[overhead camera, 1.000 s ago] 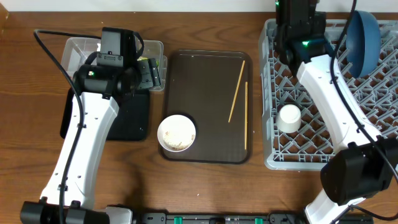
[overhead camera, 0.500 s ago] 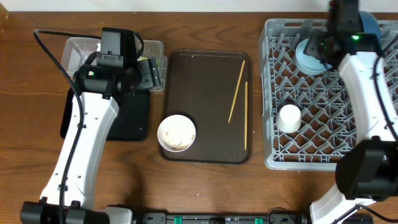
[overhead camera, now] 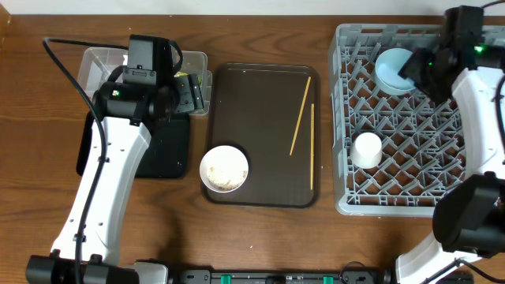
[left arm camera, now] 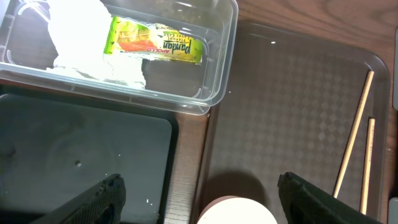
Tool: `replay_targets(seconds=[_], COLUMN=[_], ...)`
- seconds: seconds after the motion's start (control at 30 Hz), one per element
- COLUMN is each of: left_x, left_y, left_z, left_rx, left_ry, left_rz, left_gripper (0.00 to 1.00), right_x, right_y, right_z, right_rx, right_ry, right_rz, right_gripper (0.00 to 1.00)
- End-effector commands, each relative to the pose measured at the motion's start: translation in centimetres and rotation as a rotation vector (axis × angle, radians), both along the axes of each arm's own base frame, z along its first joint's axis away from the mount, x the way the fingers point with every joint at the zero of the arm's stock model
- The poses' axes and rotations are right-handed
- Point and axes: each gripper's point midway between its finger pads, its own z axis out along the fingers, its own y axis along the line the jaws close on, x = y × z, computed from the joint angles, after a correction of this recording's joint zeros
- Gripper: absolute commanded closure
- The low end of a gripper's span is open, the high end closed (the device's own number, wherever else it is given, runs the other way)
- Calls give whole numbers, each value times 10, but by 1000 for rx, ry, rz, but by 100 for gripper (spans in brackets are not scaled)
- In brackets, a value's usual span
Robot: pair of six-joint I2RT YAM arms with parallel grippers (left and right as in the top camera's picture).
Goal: Sort waste into correct bins and load items into the dishwasher rack
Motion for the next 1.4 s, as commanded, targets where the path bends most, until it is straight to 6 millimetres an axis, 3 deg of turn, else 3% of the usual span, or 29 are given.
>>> replay_targets(seconds=[0.0, 0.4, 0.57, 0.93, 1.13, 1.37], left_x=[-2, -2, -2, -2, -2, -2], left_y=[2, 2, 2, 2, 2, 2], left_z=[-7, -7, -7, -7, -7, -7], left_rx=[15, 15, 15, 15, 15, 15], left_ry=[19, 19, 19, 19, 19, 19], left_rz=[-8, -8, -8, -8, -8, -8], left_gripper=[19, 19, 19, 19, 19, 19], right_x=[-1, 2, 4, 11, 13, 8], right_y=[-17, -20, -17, -2, -2, -6], right_z=[-1, -40, -60, -62, -47, 9], right_rx=[21, 48, 62, 62, 42, -36], right_ry=[-6, 81, 121, 112, 75, -41], right_rz=[-78, -84, -77, -40, -26, 4], right_gripper=[33, 33, 38, 44, 45, 43])
